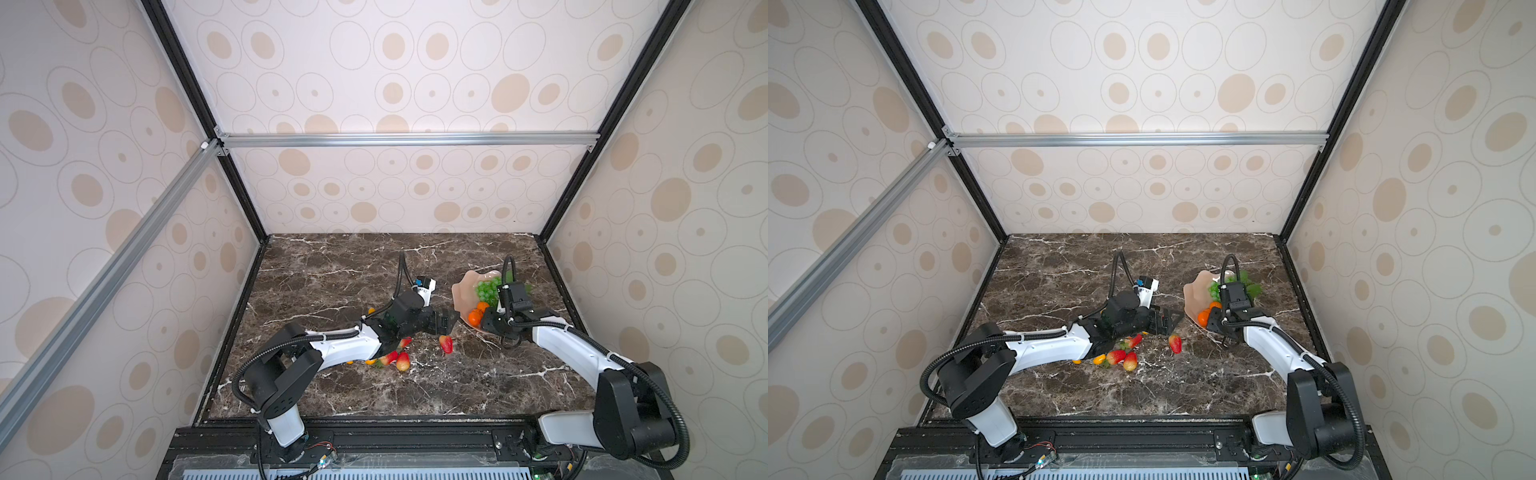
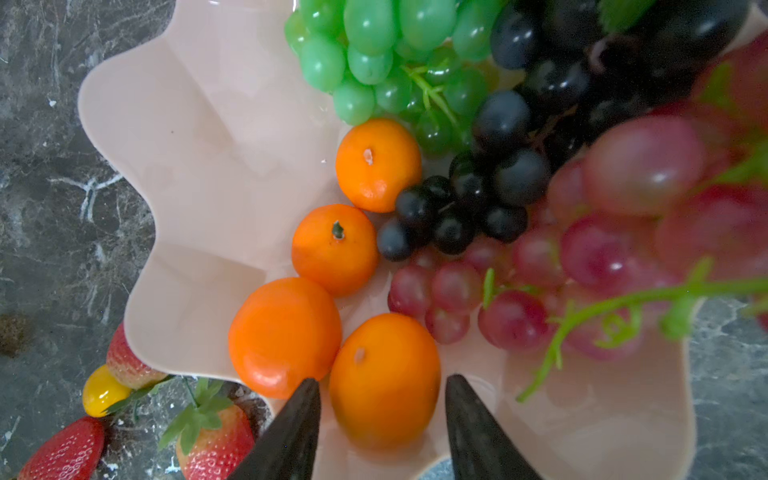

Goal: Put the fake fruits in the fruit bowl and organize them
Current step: 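Lower the orange into the bowl beside the others and open the right gripper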

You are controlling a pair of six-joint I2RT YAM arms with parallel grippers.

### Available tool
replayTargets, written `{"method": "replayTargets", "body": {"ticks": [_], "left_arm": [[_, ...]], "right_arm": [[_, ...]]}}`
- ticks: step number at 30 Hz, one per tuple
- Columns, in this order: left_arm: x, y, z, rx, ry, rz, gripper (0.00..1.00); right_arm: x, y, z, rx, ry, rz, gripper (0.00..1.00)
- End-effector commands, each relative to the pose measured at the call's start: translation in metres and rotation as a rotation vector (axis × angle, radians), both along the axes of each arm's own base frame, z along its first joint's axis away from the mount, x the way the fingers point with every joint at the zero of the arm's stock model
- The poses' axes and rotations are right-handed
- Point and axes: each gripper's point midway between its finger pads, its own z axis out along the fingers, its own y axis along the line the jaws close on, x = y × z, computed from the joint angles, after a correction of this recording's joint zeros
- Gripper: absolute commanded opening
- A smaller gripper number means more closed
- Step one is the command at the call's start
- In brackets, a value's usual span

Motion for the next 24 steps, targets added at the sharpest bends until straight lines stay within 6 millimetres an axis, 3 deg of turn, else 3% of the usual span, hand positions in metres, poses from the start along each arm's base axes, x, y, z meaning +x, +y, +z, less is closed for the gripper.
{"method": "replayTargets", "body": {"ticks": [1,6,14,18,24], "left_arm": [[-0.001,-0.003,0.024,-0.028,-0.032,0.002,0.98],[0.000,-0.002,0.026,-0.024,-0.040,0.002,0.98],[0.001,0.015,0.039,0.016,-0.103,0.047,0.99],[0.002,0.034,0.044,0.030,-0.117,0.082,0.99],[0.001,0.068,0.043,0.011,-0.101,0.139,0.99]], "right_arm": [[0.004,-0.003,0.012,-0.006,-0.025,-0.006,0.54],[0.003,-0.005,0.018,-0.019,-0.035,-0.009,0.56],[-0.006,-0.011,0.054,-0.057,-0.136,0.013,0.57],[-0.008,0.005,0.070,-0.081,-0.171,0.087,0.57],[-0.013,0.056,0.075,-0.118,-0.159,0.292,0.55]]}}
